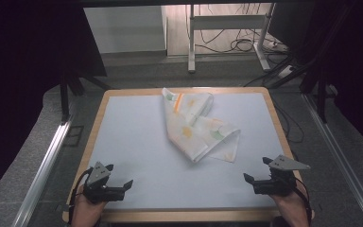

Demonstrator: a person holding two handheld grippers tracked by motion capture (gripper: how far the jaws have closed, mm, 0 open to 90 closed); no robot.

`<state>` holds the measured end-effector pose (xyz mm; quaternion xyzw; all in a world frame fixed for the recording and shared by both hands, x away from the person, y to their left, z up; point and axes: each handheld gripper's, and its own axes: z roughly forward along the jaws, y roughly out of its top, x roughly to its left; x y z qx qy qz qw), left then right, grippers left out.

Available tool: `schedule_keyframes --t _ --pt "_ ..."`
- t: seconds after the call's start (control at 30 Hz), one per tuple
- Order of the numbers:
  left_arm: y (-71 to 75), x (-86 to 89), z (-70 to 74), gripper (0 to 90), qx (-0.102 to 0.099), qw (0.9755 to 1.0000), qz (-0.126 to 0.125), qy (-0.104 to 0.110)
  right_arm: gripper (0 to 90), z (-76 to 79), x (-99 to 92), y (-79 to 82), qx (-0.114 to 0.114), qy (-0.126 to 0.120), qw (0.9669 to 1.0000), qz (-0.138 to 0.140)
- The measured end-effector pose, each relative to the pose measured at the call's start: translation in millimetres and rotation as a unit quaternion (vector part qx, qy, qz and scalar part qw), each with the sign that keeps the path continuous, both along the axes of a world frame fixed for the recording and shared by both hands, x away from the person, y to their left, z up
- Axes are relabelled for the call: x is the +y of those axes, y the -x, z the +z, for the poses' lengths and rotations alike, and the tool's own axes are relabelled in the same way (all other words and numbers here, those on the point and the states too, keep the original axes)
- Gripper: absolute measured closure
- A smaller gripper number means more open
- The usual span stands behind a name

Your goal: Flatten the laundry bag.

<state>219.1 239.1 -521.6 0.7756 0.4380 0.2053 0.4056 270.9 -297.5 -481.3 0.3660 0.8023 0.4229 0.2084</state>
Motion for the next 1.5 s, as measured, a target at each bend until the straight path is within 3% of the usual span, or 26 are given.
schedule_keyframes --t 0.23,0.37,0.87,1.07,1.33,1.43,1.5 --pt "0.1 0.3 0.0 5.7 -0.001 1.0 0.001 0.001 5.8 -1.4 3.6 -6.7 0.006 -0.005 0.9999 -0.008" --pt "-0.1 -0.7 -0.2 5.8 0.0 1.0 -0.001 -0.002 5.7 -2.4 7.0 -12.7 0.016 -0.021 0.9995 -0.015" --pt "-1.5 -1.8 -1.0 5.7 0.008 0.9999 -0.005 -0.007 2.1 -8.5 25.9 -31.5 0.019 -0.008 0.9996 -0.018" --pt "-1.9 -2.1 -1.3 5.7 0.01 0.9999 -0.007 -0.009 2.1 -11.6 36.3 -40.5 0.015 0.012 0.9996 -0.021" --pt "-2.7 -2.5 -1.7 5.6 0.013 0.9998 -0.01 -0.011 1.7 -12.7 43.1 -63.1 0.034 0.018 0.999 -0.022" --pt "-2.8 -2.2 -1.7 5.6 0.014 0.9998 -0.01 -0.009 6.0 -12.4 43.4 -72.2 0.041 0.02 0.9985 -0.03" --pt "-3.1 -2.3 -1.8 5.7 0.016 0.9998 -0.011 -0.01 10.4 -13.5 42.5 -80.5 0.057 0.02 0.9978 -0.03"
